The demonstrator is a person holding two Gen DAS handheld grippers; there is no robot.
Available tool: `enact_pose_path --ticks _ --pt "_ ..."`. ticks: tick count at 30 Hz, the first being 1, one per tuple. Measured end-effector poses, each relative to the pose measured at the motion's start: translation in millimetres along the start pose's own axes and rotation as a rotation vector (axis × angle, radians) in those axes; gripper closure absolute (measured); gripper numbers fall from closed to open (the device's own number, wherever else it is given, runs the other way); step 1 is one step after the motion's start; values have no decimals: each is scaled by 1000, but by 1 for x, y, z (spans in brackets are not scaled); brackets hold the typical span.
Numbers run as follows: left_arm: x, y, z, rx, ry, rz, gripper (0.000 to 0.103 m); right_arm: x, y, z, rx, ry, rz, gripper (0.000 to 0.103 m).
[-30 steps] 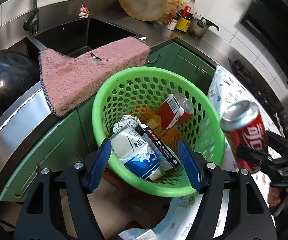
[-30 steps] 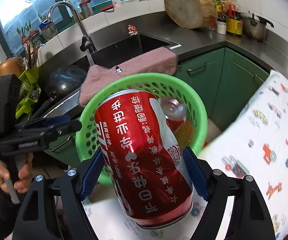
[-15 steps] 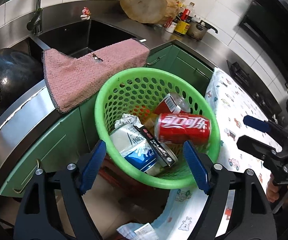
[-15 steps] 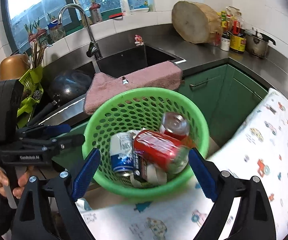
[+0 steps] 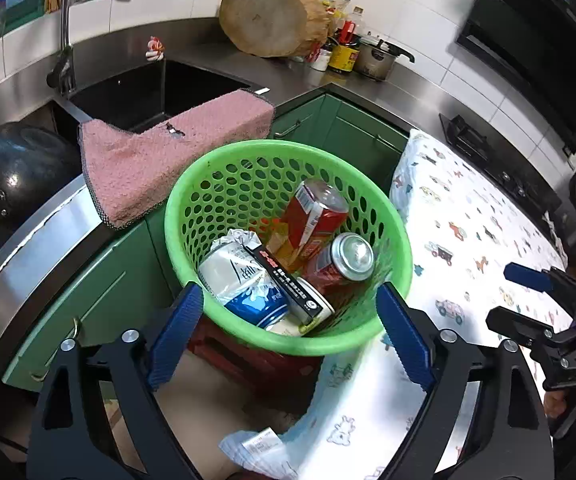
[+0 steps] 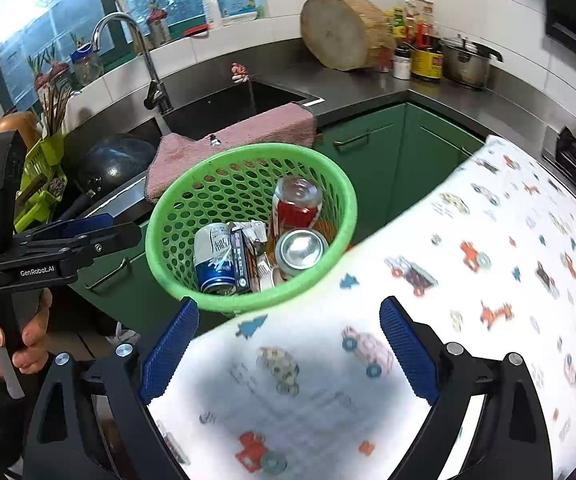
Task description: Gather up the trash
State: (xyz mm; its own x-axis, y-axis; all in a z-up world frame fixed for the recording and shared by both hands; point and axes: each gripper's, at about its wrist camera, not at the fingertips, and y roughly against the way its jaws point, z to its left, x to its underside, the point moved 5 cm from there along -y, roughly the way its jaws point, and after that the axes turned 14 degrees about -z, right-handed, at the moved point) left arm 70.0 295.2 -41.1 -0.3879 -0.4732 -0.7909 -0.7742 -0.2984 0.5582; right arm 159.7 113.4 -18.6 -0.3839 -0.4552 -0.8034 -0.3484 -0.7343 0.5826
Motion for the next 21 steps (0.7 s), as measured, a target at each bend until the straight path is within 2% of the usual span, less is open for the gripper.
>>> enact_pose_path --ticks 9,21 --pt "7 29 -24 -22 -79 -59 7 25 31 2 96 -32 4 12" --pt "24 60 -55 -62 -187 -121 5 63 67 -1 194 -74 -25 10"
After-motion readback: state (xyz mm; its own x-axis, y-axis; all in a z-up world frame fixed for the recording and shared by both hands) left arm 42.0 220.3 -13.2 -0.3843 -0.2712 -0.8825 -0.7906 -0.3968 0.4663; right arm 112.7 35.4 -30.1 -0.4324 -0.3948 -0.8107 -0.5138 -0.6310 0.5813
